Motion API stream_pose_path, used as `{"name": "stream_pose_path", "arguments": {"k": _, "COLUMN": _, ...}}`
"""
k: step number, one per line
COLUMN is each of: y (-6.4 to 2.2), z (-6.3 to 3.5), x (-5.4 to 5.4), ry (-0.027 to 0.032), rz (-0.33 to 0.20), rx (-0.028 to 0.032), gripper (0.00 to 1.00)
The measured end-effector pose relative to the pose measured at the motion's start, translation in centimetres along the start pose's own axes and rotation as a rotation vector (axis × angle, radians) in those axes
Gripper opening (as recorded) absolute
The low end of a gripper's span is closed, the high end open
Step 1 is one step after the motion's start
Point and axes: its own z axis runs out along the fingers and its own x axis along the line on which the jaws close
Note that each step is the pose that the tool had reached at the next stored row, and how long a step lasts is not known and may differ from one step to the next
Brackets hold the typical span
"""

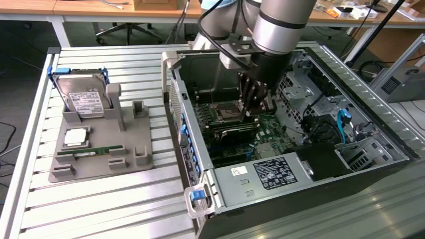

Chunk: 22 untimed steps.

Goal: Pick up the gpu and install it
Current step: 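Insert the gpu into the slot, then press down on the gpu until it lock into place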

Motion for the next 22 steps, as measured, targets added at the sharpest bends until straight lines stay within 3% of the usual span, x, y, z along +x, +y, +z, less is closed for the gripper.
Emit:
{"name": "stream_pose_path", "arguments": {"k": 3, "y": -0.96, "z": -0.03, "x": 0.0, "ry": 0.0, "rz": -0.001, "rx": -0.0072, "gripper": 0.11}}
{"name": "stream_pose_path", "arguments": {"k": 12, "y": -0.96, "z": -0.03, "x": 0.0, "ry": -0.0001, "rz": -0.001, "rx": -0.0073, "gripper": 0.11}}
{"name": "stream_pose_path", "arguments": {"k": 22, "y": 3.62, "z": 0.29, "x": -0.1, "ry": 0.0002, "rz": 0.0, "rx": 0.0023, "gripper": 0.11}}
